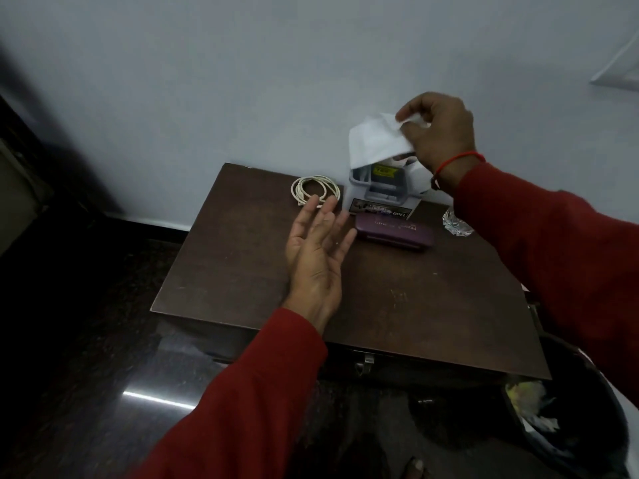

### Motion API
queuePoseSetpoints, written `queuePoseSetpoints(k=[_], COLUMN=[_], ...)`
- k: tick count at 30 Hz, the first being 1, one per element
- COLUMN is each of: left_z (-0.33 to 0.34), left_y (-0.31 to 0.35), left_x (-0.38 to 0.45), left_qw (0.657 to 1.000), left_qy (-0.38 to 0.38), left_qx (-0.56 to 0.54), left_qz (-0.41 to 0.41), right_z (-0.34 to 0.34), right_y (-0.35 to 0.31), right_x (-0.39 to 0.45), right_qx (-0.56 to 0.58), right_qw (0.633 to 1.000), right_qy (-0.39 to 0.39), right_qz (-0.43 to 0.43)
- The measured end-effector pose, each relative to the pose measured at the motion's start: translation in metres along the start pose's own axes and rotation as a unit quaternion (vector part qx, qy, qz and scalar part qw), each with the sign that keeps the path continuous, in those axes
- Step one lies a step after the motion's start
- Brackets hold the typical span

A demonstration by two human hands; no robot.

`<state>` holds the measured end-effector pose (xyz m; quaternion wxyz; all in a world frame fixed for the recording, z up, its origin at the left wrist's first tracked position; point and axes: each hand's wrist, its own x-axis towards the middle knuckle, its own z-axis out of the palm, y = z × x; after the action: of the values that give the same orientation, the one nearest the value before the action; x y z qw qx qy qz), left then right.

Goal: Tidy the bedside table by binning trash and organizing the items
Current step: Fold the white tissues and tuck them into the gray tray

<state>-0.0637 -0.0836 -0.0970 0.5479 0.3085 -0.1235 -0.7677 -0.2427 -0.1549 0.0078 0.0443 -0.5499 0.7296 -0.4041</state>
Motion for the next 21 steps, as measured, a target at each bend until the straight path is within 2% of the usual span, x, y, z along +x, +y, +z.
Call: queuePoseSetpoints(k=[6, 15, 18, 21], left_z=[-0.005, -0.009, -0.009, -0.01], left_y=[0.007, 0.012, 0.013, 0.015], left_x=[-0.001, -0.006, -0.01, -0.012], left_qw=[1.0, 0.999, 0.998, 0.998], left_qy=[0.014, 0.019, 0.018, 0.018], left_qx=[0.005, 0.017, 0.025, 0.034], left_qz=[-0.019, -0.042, -0.045, -0.046], right_z=[0.012, 0.014, 0.022, 0.032], right_y=[0.014, -0.001, -0.015, -0.026], right_x=[0.017, 0.022, 0.03, 0.034], right_qx=[-0.123, -0.169, -0.177, -0.194], right_qw=[0.992, 0.981, 0.974, 0.957], right_qy=[-0.024, -0.096, -0.138, -0.212], right_qz=[-0.009, 0.006, 0.022, 0.031])
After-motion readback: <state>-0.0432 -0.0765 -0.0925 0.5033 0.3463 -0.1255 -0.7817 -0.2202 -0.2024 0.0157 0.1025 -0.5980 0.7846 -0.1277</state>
